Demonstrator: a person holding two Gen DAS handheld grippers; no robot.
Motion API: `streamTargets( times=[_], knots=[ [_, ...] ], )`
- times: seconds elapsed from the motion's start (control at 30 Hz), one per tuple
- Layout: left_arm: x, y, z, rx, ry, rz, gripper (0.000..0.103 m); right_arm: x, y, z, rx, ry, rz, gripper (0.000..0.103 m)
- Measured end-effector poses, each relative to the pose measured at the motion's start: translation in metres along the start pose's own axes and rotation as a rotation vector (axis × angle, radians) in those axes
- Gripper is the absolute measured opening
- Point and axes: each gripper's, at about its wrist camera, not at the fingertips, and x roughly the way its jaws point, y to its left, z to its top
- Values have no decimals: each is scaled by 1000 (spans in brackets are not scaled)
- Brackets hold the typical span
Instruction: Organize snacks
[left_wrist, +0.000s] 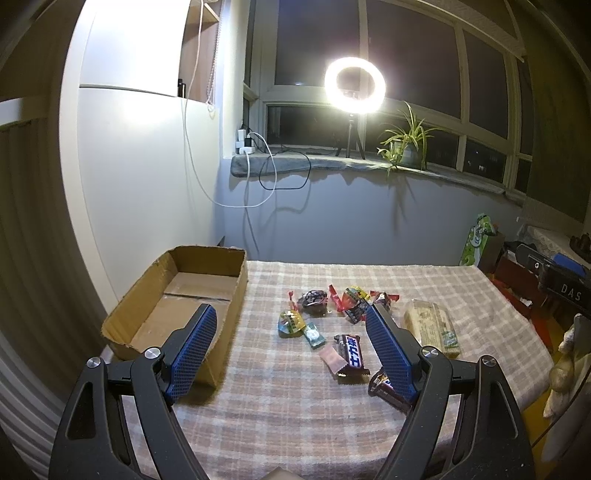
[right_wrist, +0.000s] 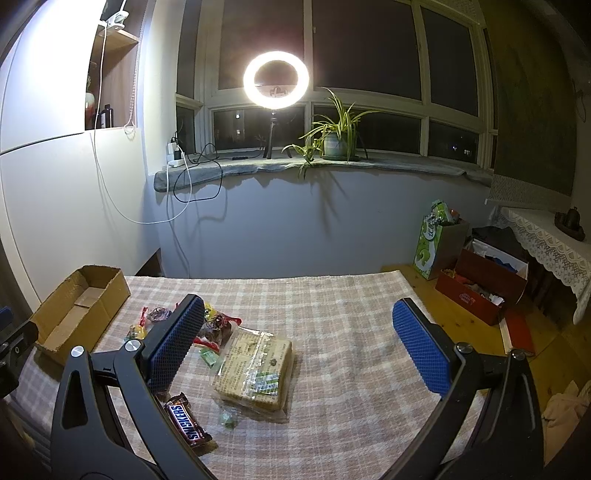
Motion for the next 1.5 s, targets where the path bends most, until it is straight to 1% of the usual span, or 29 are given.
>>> streamTargets(
  times=[1.5],
  knots=[
    [2, -4, -2, -1, -1, -3, 83, 1, 1, -1, -3, -1, -1, 103]
  ],
)
